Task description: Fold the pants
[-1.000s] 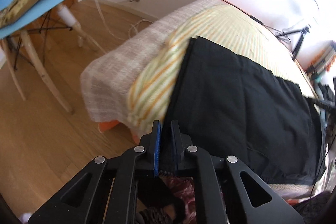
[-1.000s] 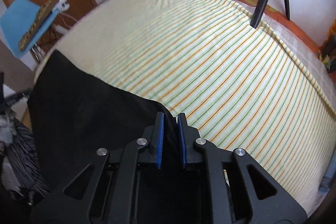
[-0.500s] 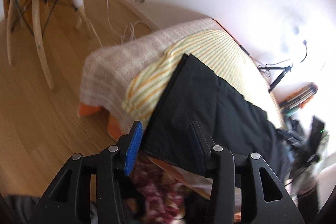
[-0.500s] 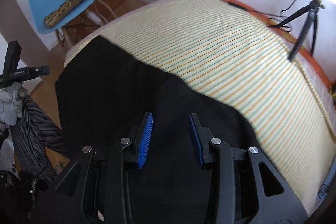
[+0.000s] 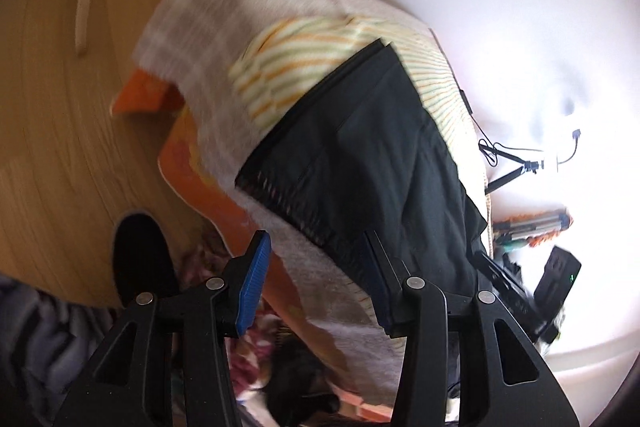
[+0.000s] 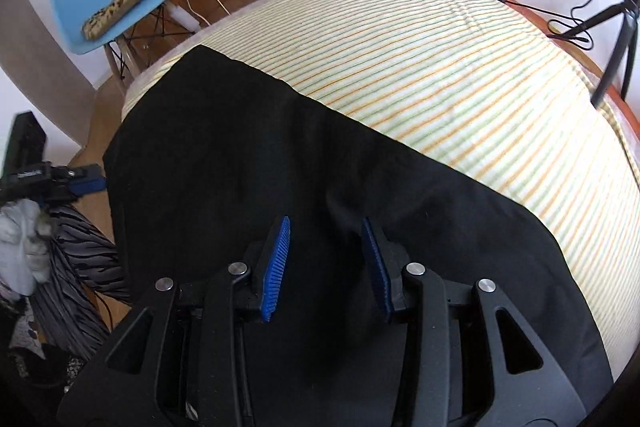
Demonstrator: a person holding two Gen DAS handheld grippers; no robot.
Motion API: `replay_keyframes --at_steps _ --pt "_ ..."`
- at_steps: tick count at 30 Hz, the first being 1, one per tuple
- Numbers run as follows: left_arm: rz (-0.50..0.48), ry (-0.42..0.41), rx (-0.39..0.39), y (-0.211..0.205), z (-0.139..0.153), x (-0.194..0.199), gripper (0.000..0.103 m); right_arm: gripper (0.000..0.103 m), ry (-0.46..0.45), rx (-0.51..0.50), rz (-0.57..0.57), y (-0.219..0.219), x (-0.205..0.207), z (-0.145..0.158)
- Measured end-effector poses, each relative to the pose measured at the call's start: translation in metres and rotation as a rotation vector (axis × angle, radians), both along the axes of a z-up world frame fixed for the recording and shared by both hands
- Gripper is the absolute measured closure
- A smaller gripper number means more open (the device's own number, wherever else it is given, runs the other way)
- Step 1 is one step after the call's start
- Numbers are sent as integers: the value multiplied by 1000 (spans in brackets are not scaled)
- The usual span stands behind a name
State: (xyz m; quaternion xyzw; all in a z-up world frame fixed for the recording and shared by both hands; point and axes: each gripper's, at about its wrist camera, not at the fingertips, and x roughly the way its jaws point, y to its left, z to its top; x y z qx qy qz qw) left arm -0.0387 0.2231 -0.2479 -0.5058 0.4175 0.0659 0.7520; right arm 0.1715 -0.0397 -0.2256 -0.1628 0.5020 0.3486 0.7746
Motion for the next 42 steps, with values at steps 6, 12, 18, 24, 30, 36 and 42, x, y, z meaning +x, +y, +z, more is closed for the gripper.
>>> replay_keyframes --at_steps 6,12,18,24,30,36,42 --pt "103 -42 -81 8 -16 0 58 62 23 36 -40 -17 -9 5" --pt "131 -141 21 5 9 -1 60 62 34 50 -54 -28 -15 10" --pt "121 -142 70 -2 14 -1 60 62 47 72 -80 -32 -13 11" --pt "163 -85 0 7 -14 -4 53 62 53 63 -61 -26 -18 8" --pt "211 -142 -86 14 -31 -6 46 62 54 63 -54 -23 -20 9" --pt "180 -230 69 4 4 -3 80 62 50 70 -58 -24 -22 14" --pt "76 -251 294 -17 33 5 93 62 40 71 -54 -20 -22 18"
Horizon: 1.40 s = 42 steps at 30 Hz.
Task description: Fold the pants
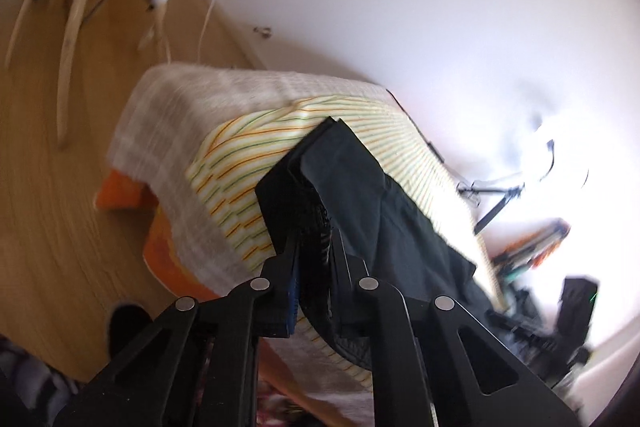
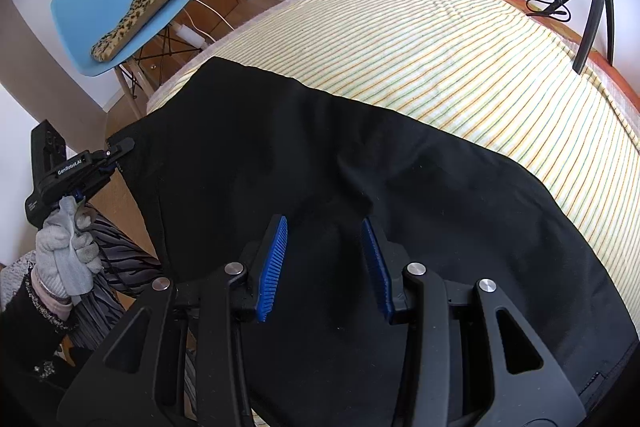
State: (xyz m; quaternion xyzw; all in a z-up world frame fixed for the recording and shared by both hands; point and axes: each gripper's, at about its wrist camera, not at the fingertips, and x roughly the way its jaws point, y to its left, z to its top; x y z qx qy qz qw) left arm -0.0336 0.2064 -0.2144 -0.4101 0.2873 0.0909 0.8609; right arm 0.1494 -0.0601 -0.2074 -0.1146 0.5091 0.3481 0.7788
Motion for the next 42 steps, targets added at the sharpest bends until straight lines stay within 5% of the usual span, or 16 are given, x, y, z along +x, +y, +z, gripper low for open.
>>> replay_keyframes --at_steps 15,17,19,27,34,37,39,42 --pt "-115 -12 185 -26 10 16 97 62 38 30 31 43 9 10" --pt "-142 -23 212 -33 14 18 97 54 55 45 37 56 12 12" --pt "-171 -31 239 -38 15 20 97 44 80 81 43 73 18 17" --pt "-220 -54 249 -40 10 21 97 37 268 170 125 178 47 10" --pt "-202 -51 260 -38 9 19 97 37 395 75 163 271 55 -32" --pt "-173 -28 240 -29 2 16 96 55 382 0 173 291 52 -47" --pt "-136 -5 213 -19 -5 13 91 78 375 -48 168 300 52 -57" --pt "-111 15 150 -8 -14 12 80 86 377 -75 151 301 53 -68"
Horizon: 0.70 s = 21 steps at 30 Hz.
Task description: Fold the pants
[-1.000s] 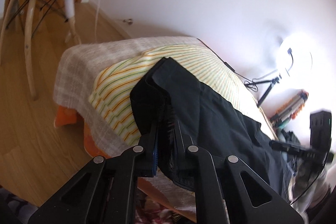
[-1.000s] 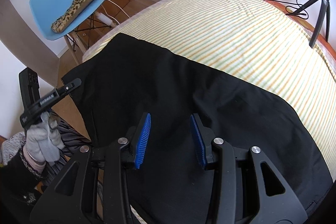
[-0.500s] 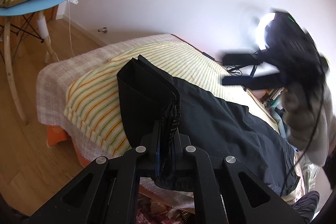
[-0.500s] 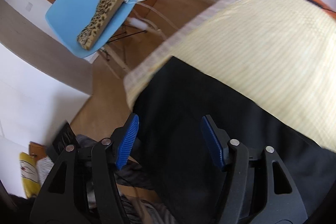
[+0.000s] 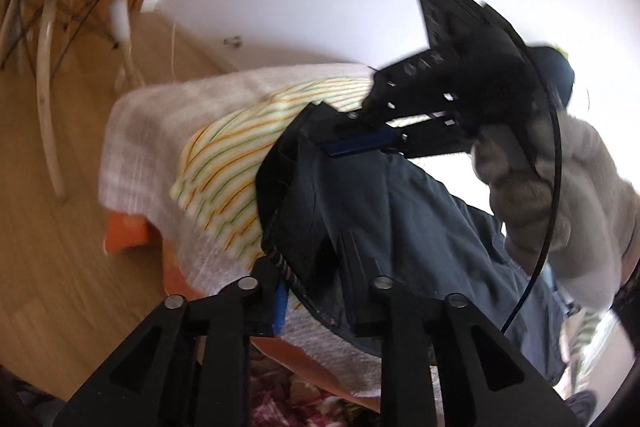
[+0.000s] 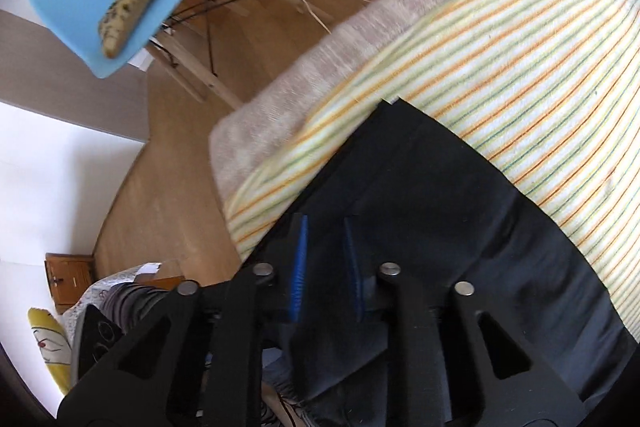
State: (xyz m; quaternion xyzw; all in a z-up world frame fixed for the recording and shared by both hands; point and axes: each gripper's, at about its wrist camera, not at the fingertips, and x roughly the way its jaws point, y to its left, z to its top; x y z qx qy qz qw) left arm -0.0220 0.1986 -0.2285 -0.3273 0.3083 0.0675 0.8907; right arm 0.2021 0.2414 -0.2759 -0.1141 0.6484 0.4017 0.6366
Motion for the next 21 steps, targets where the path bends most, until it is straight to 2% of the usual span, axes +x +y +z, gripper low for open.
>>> replay_keyframes --at_steps 3,6,9,11,13,15,17,21 --pt "25 25 -22 6 -6 0 71 87 11 17 -13 -1 2 -5" --pt "57 45 -77 15 -15 -1 53 91 12 10 -15 -1 4 -7" --pt "89 29 -154 26 -22 -4 53 91 9 6 -18 -1 4 -6" --pt "90 1 -162 28 -22 -5 57 89 1 0 -9 0 3 -4" --pt "71 -19 -136 26 -18 -6 83 83 -4 -11 -4 5 3 -3" --pt "55 -36 -98 20 -10 -6 89 55 -2 -20 -9 9 3 2" --pt "37 -62 -55 15 -1 -6 92 41 -35 -34 -10 12 2 8" --pt "-21 -99 44 -3 15 -2 93 41 -70 -74 -1 24 3 21"
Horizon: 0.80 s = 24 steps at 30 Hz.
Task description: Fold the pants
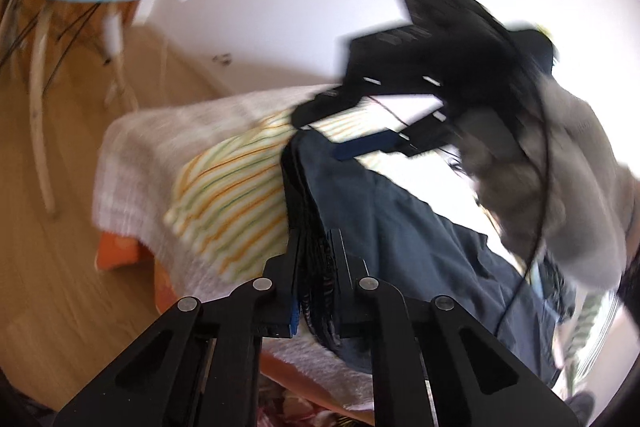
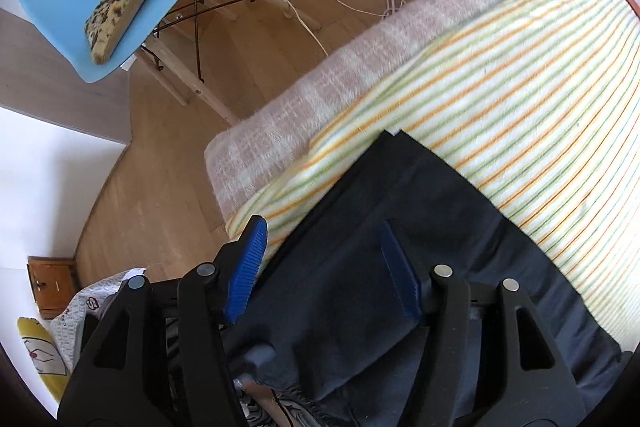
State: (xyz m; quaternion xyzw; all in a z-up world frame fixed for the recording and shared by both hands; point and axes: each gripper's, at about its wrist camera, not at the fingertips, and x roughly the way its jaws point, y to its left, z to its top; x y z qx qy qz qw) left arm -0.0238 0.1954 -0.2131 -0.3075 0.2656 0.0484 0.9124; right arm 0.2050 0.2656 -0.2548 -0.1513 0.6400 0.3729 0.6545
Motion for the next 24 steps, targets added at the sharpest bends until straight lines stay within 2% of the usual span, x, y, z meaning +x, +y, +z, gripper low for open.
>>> replay_keyframes --at_steps 4,9,10,12,15,24 --pt "-60 -24 90 -21 12 4 93 41 8 -67 13 11 1 -1" --pt "-102 -35 103 -31 17 7 94 41 -23 -157 33 16 -1 -6" --pt "-110 -35 103 -33 18 8 94 44 -30 -165 36 15 -1 -6" --pt "-120 -38 101 -33 21 7 94 71 -52 -166 29 10 0 -4" --pt "-140 -41 92 -36 26 8 94 92 -53 -132 -12 -7 4 -1" --pt "-258 -74 46 -49 54 13 94 97 -54 89 -105 -76 6 48"
